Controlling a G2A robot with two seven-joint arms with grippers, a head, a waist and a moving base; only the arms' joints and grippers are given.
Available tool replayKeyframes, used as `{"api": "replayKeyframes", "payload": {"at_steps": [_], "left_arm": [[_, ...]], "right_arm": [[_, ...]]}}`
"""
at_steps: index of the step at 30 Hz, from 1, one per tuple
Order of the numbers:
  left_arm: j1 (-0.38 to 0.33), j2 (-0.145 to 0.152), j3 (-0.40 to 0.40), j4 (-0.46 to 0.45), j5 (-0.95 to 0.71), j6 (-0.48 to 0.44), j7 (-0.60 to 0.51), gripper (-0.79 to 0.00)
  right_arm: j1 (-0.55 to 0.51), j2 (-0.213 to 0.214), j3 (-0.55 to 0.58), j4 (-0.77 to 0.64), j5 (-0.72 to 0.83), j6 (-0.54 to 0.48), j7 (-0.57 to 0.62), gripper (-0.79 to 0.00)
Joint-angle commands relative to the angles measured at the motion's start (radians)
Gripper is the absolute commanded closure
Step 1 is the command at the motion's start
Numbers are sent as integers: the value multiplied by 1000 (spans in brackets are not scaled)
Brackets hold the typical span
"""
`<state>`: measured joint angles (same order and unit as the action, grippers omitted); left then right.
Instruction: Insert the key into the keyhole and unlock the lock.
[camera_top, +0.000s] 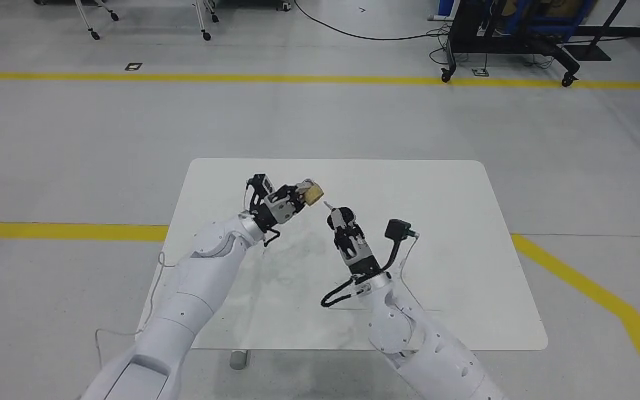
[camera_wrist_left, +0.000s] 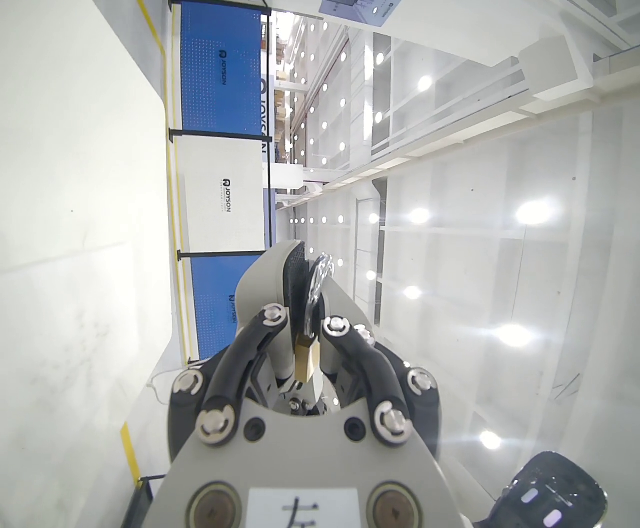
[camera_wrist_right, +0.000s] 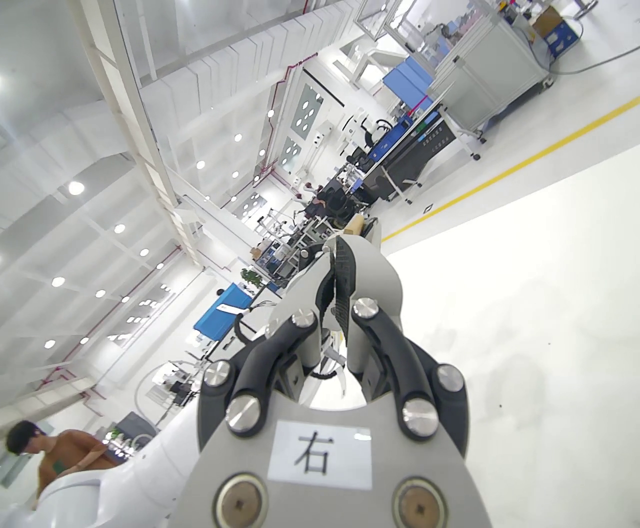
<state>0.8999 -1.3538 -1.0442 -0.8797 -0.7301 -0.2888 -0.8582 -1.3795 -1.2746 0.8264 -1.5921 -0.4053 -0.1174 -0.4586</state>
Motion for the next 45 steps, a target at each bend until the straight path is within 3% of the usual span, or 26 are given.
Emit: {"api": "replayKeyframes", "payload": {"at_steps": [1,19,45], "left_arm": [[11,0,-5,-14,12,-20,25,0],[49,6,-27,-86,88,-28,35,0],[60,2,-43,-104,121,-26,40,0]], "right_arm": [[4,-7,-11,8,3,0,0,0],[0,-45,36,41,142,-67,22,0],[-15,-79,68,46,169,-87,118,0]]}}
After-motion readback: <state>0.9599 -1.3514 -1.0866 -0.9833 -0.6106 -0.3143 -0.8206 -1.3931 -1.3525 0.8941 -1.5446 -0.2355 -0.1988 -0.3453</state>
